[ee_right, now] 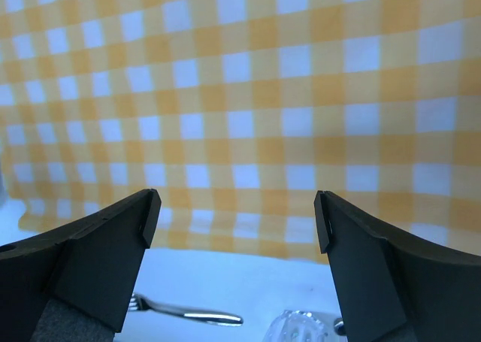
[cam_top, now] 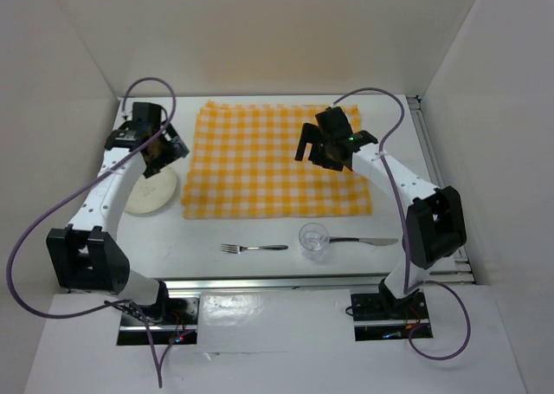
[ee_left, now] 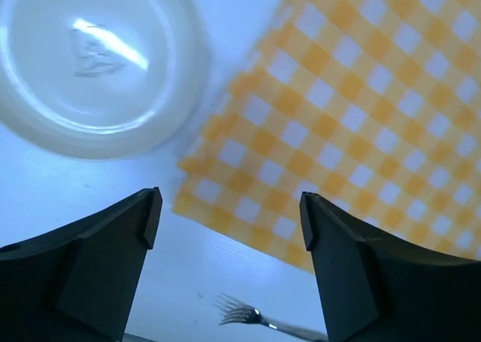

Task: Set the dinner table for one person

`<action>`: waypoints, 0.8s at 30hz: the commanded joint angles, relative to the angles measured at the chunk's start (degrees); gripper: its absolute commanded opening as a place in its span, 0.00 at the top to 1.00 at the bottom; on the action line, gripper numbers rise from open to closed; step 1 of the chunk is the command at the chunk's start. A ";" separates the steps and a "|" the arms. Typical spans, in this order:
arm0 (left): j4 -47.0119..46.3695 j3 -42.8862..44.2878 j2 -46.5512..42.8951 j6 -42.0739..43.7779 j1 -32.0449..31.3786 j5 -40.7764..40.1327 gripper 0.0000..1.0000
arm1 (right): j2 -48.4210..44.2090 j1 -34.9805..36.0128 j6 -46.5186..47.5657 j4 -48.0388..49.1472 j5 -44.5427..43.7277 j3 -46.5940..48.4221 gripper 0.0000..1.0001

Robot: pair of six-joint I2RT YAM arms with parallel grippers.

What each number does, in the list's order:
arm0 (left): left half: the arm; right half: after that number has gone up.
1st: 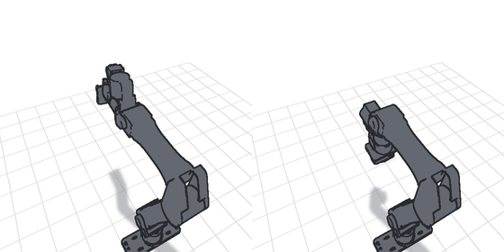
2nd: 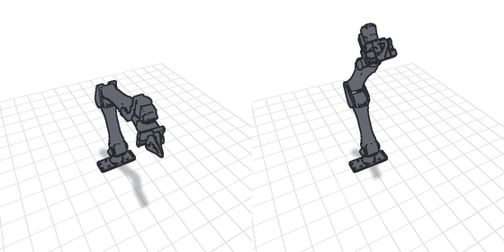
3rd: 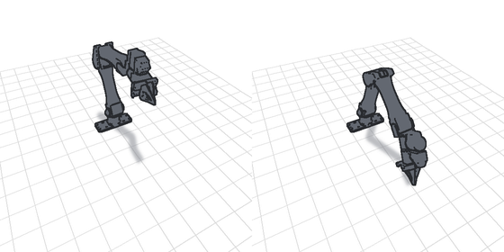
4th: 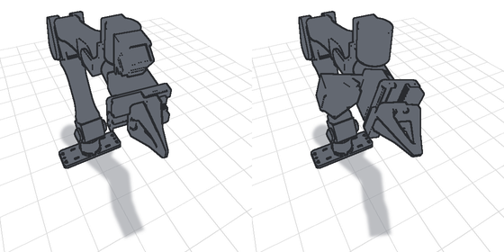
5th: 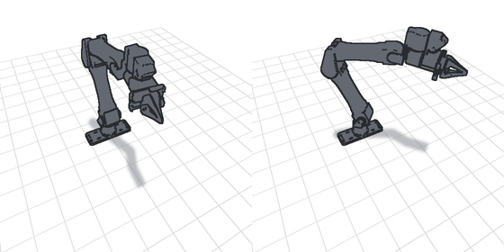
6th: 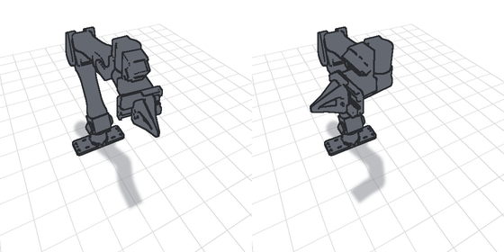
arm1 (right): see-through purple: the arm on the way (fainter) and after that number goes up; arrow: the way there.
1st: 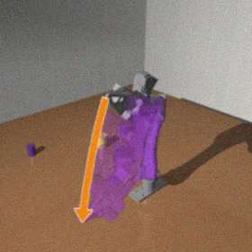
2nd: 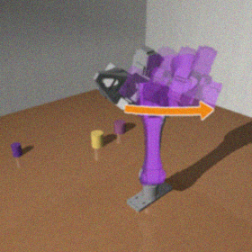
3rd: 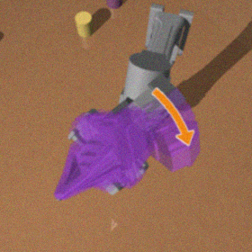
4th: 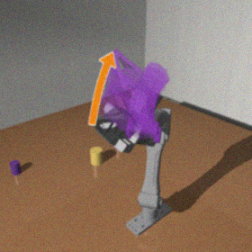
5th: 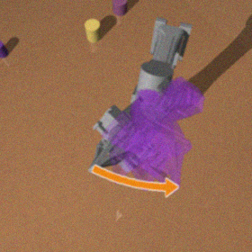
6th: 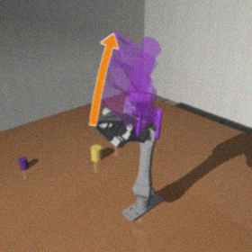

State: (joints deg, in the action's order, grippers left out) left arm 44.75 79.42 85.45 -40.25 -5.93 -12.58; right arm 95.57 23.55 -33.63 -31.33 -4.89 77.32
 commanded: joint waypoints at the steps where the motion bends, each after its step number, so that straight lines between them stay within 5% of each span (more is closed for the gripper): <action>1: 2.45 -3.65 -0.81 -1.15 8.27 -0.18 0.07 | -2.49 3.25 0.50 -1.63 0.31 1.17 0.03; 5: 2.45 -6.37 0.33 -0.62 12.87 0.11 0.20 | -4.68 5.18 -0.04 -1.63 0.93 -1.99 0.03; 11: 2.46 -12.87 -0.45 -7.29 21.13 2.02 0.23 | -6.71 5.80 -0.04 -1.10 1.55 -5.42 0.03; 21: -0.09 -18.33 1.82 -11.96 31.59 6.77 0.12 | -7.33 5.80 -0.04 -1.10 2.07 -6.13 0.02; 24: -3.52 -20.08 4.28 -12.48 32.83 8.71 0.16 | -7.85 5.80 -0.04 -1.10 2.07 -6.65 0.02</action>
State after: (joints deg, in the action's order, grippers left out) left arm 44.14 60.95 87.39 -51.03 25.82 -6.83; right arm 90.35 28.93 -33.56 -32.23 -2.79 70.91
